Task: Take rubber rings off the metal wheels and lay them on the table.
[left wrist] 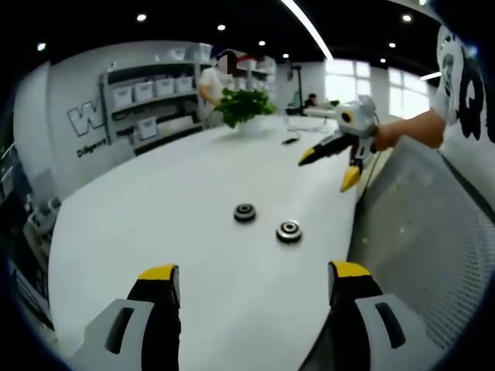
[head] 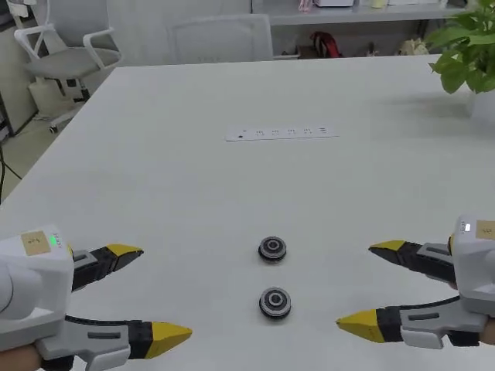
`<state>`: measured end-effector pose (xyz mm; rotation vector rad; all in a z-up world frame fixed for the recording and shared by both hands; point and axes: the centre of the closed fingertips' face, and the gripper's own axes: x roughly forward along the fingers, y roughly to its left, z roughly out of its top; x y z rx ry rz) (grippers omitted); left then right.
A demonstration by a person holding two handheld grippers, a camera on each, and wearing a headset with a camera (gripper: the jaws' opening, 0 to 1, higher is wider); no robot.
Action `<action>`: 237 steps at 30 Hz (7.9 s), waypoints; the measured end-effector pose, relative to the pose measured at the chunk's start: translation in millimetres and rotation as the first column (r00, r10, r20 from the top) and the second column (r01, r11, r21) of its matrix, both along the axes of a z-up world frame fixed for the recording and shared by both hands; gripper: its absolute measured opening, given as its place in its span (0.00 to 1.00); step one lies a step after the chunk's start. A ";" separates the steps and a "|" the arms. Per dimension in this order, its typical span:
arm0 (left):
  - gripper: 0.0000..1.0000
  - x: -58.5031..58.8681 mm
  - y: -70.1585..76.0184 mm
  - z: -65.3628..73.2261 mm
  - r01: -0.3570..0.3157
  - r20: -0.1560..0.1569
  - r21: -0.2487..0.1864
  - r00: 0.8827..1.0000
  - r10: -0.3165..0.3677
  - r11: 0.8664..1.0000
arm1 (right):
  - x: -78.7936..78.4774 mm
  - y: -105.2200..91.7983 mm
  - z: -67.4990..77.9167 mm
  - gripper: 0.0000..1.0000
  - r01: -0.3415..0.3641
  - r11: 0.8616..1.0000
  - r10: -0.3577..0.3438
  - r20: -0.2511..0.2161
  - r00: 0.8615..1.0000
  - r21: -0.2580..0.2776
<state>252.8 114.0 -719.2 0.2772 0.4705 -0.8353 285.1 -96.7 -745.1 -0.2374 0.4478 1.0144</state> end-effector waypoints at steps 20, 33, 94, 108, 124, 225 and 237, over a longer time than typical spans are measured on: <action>0.79 -0.7 6.6 -0.2 0.002 -0.007 0.007 1.000 -0.002 1.000 | -5.1 3.7 -3.3 0.73 -0.036 0.999 0.036 -0.002 0.999 -0.011; 0.77 3.3 6.1 0.6 0.007 -0.006 0.013 1.000 -0.007 1.000 | -2.3 7.9 1.1 0.70 -0.051 0.999 0.051 0.008 0.999 0.017; 0.57 30.4 -79.4 -37.6 0.273 -0.136 0.021 0.954 -0.268 0.962 | 9.1 55.1 -33.8 0.45 -0.267 0.962 0.264 -0.055 0.963 -0.057; 0.51 28.5 -101.4 -50.6 0.316 -0.175 0.016 0.935 -0.309 0.949 | 4.9 64.4 -45.1 0.40 -0.307 0.949 0.301 -0.088 0.950 -0.069; 0.39 23.9 -117.2 -66.1 0.329 -0.212 0.002 0.923 -0.321 0.944 | -1.0 72.0 -54.9 0.38 -0.358 0.929 0.348 -0.110 0.931 -0.095; 0.13 32.7 -132.5 -77.3 0.284 -0.105 0.065 0.955 -0.277 0.957 | -1.3 71.4 -70.0 0.00 -0.290 0.952 0.269 -0.182 0.946 -0.101; 0.12 31.3 -132.8 -77.4 0.296 -0.095 0.092 0.953 -0.287 0.951 | 7.3 65.5 -63.3 0.00 -0.185 0.982 0.173 -0.259 0.950 -0.022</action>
